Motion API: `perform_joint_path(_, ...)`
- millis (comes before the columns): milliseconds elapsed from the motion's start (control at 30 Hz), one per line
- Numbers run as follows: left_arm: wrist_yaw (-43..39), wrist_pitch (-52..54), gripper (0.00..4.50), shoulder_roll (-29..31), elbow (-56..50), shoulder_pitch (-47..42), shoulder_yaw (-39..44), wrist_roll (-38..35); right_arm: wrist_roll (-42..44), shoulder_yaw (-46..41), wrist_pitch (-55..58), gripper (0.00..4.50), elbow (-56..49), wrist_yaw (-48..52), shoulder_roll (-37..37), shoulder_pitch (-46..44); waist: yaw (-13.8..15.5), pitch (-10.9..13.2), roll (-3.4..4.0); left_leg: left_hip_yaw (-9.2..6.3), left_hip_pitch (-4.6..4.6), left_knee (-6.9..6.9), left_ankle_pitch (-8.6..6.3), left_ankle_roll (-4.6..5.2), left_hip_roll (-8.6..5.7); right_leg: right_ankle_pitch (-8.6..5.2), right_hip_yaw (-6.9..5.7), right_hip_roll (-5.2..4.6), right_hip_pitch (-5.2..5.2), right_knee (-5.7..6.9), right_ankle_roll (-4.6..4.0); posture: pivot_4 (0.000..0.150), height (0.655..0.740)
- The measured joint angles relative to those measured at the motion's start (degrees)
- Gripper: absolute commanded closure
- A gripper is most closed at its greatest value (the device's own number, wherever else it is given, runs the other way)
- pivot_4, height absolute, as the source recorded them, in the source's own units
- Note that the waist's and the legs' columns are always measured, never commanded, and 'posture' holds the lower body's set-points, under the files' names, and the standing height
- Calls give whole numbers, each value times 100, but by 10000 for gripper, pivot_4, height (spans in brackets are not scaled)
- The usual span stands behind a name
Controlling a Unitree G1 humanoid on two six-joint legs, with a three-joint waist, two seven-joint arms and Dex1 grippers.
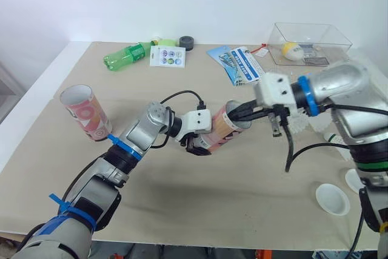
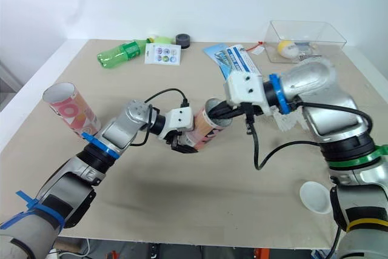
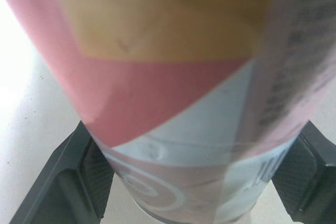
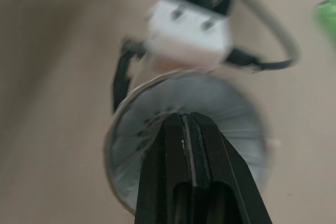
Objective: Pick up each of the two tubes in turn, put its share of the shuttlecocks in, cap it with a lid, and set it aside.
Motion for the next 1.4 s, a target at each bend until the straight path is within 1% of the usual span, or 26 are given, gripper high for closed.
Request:
perform_joint_path(200,9,5,8059,-30,42,-40,-15,6,-640,453,-514,44756,479,289,303,-427,0,0,0,-3,0,0,0,0,1,1,-2,1,-1,2,-3,1500,7400)
perform_joint_path(300,11,7,8059,-37,67,-43,-12,-3,-1006,732,-693,44756,713,444,608,-641,-4,0,1,-2,1,0,0,0,1,4,-2,1,-2,3,-7,1500,7400)
perform_joint_path(533,49,83,8059,-32,108,-43,34,-10,-1431,911,-1016,44756,1151,585,909,-933,-8,0,0,-4,12,1,3,2,5,9,-5,4,3,8,-11,1500,7400)
perform_joint_path(667,95,115,8059,-27,105,-37,37,-10,-1481,912,-1054,44756,1275,636,996,-995,-10,0,0,-4,15,2,9,7,8,16,-5,8,4,11,-14,1500,7400)
perform_joint_path(733,103,114,8059,-22,82,-18,38,-15,-1360,911,-934,44756,1269,648,915,-1006,-11,0,0,-4,14,2,11,7,8,18,-5,8,3,11,-14,1500,7400)
perform_joint_path(800,109,112,8059,-25,31,12,37,-16,-968,898,-606,44756,1199,658,804,-1029,-9,0,1,-5,9,0,10,7,7,18,-4,7,0,11,-18,1500,7400)
perform_joint_path(833,108,113,8059,-23,29,11,37,-16,-918,895,-548,44756,1182,658,788,-1044,-9,0,1,-4,9,0,10,7,7,17,-4,7,0,11,-19,1500,7400)
perform_joint_path(900,106,109,8059,-25,-12,43,36,-24,-375,821,-133,44756,996,660,505,-1144,-1,3,6,-7,1,-5,10,7,3,24,-3,5,-5,10,-37,1500,7400)
perform_joint_path(967,111,109,8059,-22,-9,54,68,-39,-27,605,121,44756,845,669,232,-1357,5,4,5,-11,0,-12,8,6,1,20,-4,4,-4,8,-43,1500,7400)
perform_joint_path(1167,112,102,8059,-54,-6,55,76,-34,509,276,597,44756,621,669,-45,-1386,6,4,5,-14,2,-23,8,7,1,17,-7,4,-5,8,-47,1500,7400)
perform_joint_path(1267,115,94,8059,-71,11,56,72,-37,685,-144,879,44756,523,666,-360,-1356,20,4,4,-14,-3,-22,8,6,-6,14,-11,-6,-3,1,-43,1500,7400)
perform_joint_path(1300,127,88,8059,-95,28,79,113,-80,905,-524,1176,44756,414,632,-555,-1198,19,4,3,-15,-4,-23,7,6,-10,10,-12,-12,-1,1,-39,1500,7400)
perform_joint_path(1333,129,78,8059,-95,44,98,150,-103,989,-666,1297,44756,396,614,-618,-1142,11,4,4,-11,-4,-23,6,6,-10,9,-10,-14,-2,1,-39,1500,7400)
perform_joint_path(1400,196,-77,8059,-162,101,198,243,-177,1338,-1237,1744,44756,128,399,-758,-681,14,3,2,-17,-3,-27,6,6,-10,8,-14,-14,1,1,-41,1500,7400)
